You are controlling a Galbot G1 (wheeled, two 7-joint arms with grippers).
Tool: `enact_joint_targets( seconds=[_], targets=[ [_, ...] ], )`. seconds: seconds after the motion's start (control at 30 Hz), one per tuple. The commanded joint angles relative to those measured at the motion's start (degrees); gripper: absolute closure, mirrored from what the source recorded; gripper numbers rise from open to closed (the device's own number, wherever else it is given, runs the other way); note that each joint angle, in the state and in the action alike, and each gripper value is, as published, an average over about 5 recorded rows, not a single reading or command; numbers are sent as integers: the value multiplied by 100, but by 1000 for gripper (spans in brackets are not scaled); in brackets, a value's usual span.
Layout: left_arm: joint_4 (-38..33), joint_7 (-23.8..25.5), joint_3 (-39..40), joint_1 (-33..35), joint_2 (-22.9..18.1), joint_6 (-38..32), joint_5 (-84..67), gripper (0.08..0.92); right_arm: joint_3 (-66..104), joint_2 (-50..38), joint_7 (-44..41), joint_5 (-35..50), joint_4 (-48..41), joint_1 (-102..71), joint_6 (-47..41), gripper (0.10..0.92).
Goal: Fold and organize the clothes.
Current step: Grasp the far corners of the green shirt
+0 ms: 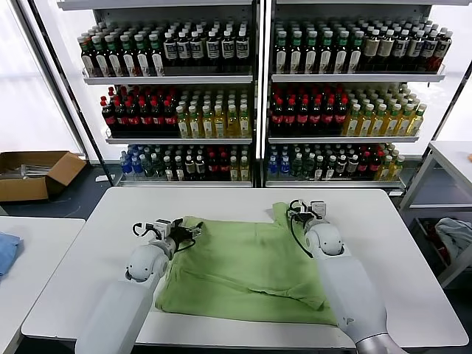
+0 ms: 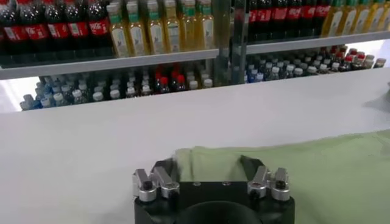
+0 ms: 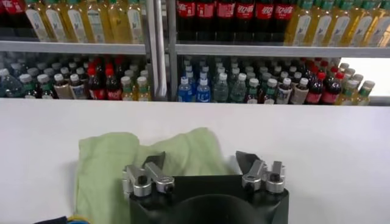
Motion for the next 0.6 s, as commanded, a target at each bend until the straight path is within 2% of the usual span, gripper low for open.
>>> enact_joint_targets(
  seconds=[0.03,0.33,0.5,0.6],
  targets=[
    [39,23,-1,64,-25,33,22,396,3,3,-1,-8,68,-118,-30,462],
    [-104,34,-14,126,-37,-63,27,656,17,-145,-23,65,392,-338,-43,722],
    [-180,-32,-9,138,-61,-406,93,804,86,-230,-10,192,779,-443,-36,869],
    [-229,-83,-1,150,-86,-699,207,880,172,-245,-7,233,1023,-500,8,916]
  ],
)
